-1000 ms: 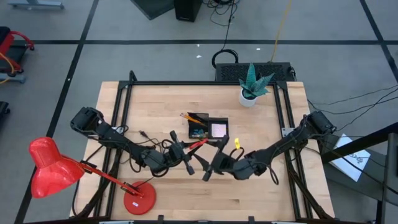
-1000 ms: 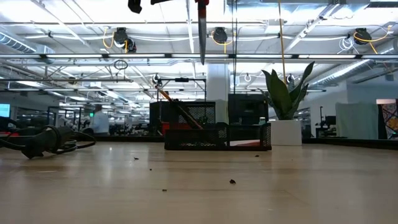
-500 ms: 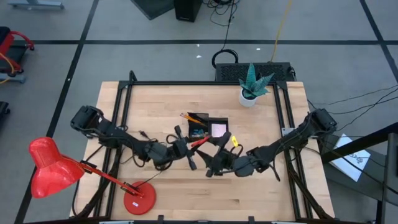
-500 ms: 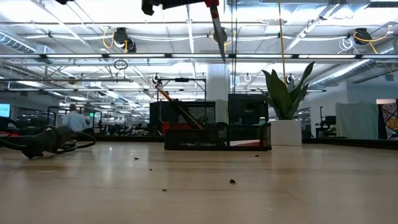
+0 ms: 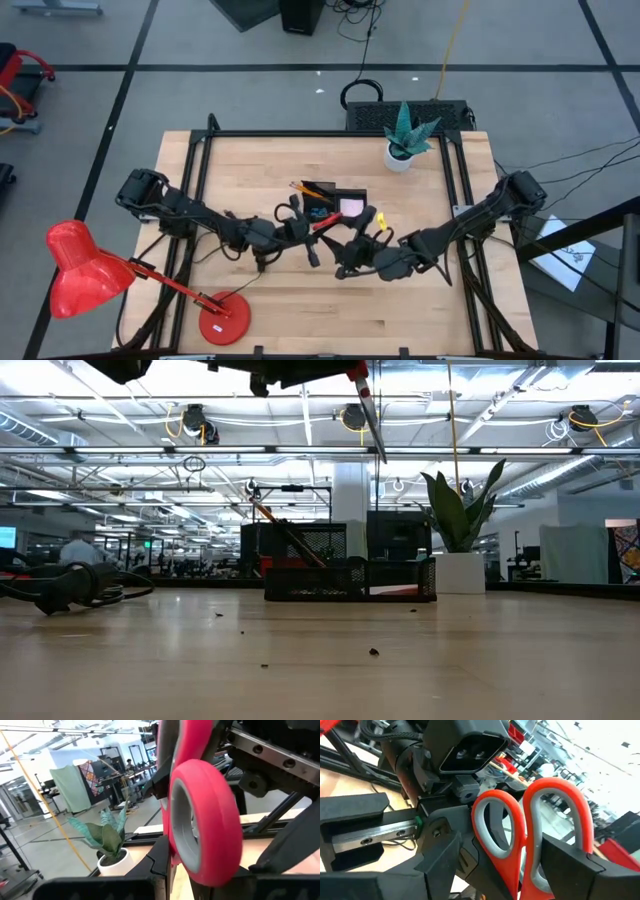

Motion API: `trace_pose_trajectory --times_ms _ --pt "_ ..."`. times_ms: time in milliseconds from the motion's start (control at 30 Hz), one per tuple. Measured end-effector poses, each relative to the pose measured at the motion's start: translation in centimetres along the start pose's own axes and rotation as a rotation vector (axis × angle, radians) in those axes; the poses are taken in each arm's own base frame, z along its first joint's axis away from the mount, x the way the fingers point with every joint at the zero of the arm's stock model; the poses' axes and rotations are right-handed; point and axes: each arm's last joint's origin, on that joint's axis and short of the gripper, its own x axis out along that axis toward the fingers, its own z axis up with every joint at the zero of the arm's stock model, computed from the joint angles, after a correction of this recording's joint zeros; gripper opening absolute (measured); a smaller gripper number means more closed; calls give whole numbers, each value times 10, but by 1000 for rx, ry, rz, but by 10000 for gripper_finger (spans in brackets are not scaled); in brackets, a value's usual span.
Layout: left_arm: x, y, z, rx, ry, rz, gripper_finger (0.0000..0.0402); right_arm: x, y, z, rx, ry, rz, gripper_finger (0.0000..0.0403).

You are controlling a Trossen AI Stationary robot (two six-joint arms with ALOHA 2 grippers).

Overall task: Pick and place office supplies into organizer
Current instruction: Put the red scissors into the black desk organizer

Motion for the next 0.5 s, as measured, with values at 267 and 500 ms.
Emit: trace_pose_trajectory --times_ms 267,500 --pt "4 3 0 -10 6 -12 40 7 20 -25 -143 57 -110 255" --pt "9 7 -8 -32 45 -31 40 15 41 -37 -313 138 -214 248"
